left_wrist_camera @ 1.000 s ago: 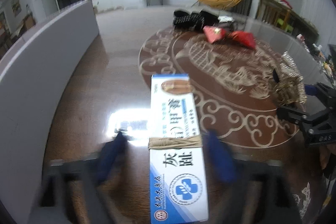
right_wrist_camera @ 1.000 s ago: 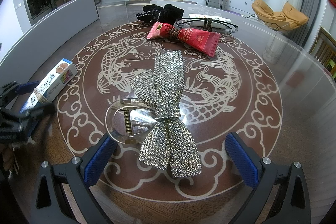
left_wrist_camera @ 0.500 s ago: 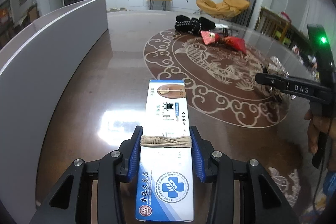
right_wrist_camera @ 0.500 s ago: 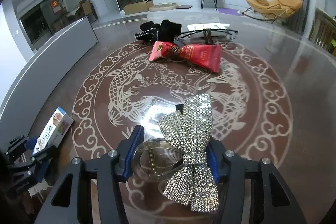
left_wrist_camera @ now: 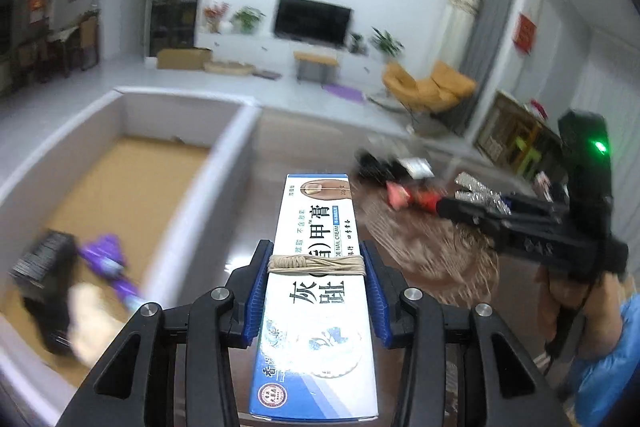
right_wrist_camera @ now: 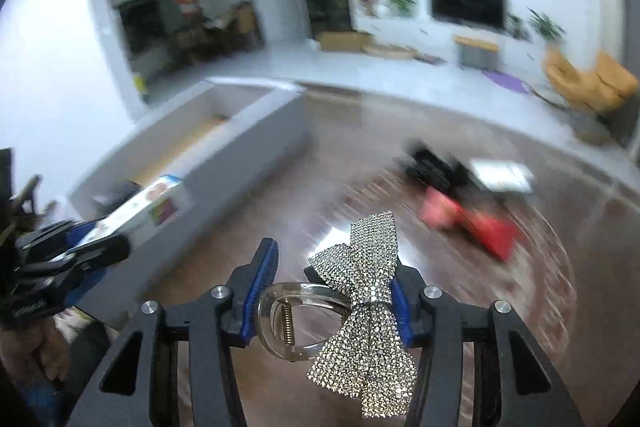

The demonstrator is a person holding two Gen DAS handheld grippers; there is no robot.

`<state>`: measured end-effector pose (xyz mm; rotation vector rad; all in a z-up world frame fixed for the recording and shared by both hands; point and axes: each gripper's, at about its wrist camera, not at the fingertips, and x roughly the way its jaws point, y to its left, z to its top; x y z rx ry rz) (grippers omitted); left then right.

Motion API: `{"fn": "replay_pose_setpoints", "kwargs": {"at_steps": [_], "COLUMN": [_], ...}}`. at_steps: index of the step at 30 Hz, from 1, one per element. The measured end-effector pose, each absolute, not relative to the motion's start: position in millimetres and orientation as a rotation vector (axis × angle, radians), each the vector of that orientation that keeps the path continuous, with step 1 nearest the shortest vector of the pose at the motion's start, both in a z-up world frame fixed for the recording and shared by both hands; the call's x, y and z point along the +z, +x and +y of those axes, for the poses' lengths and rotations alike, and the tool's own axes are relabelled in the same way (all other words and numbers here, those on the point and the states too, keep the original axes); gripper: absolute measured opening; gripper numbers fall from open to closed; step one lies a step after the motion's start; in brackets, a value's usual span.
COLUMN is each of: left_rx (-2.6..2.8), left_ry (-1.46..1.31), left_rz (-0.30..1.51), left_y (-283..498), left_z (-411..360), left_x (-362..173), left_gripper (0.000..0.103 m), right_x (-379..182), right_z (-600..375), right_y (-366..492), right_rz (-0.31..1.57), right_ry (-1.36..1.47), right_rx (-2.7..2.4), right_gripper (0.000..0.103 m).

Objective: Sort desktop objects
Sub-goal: 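Carry the bow clip and nail cream box over the enclosure and open both tools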

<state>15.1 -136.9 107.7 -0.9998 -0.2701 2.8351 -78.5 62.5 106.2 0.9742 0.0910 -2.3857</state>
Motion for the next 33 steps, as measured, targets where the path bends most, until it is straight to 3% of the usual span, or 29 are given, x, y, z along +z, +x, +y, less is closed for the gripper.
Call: {"fn": "replay_pose_setpoints", "kwargs": {"at_steps": [7,15,16,17,18,19,20,26,28,33], "left_rx": [2.994,2.974,2.958,2.948,2.943,2.956,2.983,3.062,3.078,2.998], "left_ry": [-1.176,-1.522,-1.562,-1.585,-1.607,-1.617,-1.605,-1.487,-1.417,-1.221], "left_rz": [-0.382,-0.486,-0.502,-0.507,-0.507,-0.498,-0.483,-0.480,-0.467,-0.360], "left_y": [9.8,1.2,0.3,1.1,0.8,2.3,5.6,22.6,24.4,35.8], "left_z": [-256.4,-318.0,-322.5,-322.8,-325.2,-326.9,-327.9,-316.2,-296.9,-225.7], "left_x": [114.1,51.2,44.7,41.4,38.2,36.6,36.9,46.7,58.2,85.3], "left_gripper": [0.043,0.046,0.048,0.059,0.077,0.084,0.087,0.087,0.087,0.087], "right_x": [153.6,106.4,97.0,86.5,77.5,69.9,66.0,79.3,85.4,65.0], "right_z": [-93.7,-219.4,-223.7,-229.1,-232.9,-234.7,-234.0,-180.3,-155.1,-53.4], "right_y": [-79.8,-102.5,-104.9,-109.7,-113.5,-117.2,-119.9,-124.2,-123.0,-109.1], "right_rz": [0.117,0.274,0.278,0.279,0.281,0.280,0.270,0.080,0.061,0.128], "right_ry": [0.846,0.954,0.982,1.018,1.051,1.076,1.082,0.983,0.935,0.940], "right_rx": [-2.130,-2.024,-2.014,-2.001,-1.999,-2.010,-2.028,-2.127,-2.189,-2.363], "right_gripper": [0.051,0.052,0.055,0.059,0.070,0.077,0.078,0.091,0.100,0.102]}}
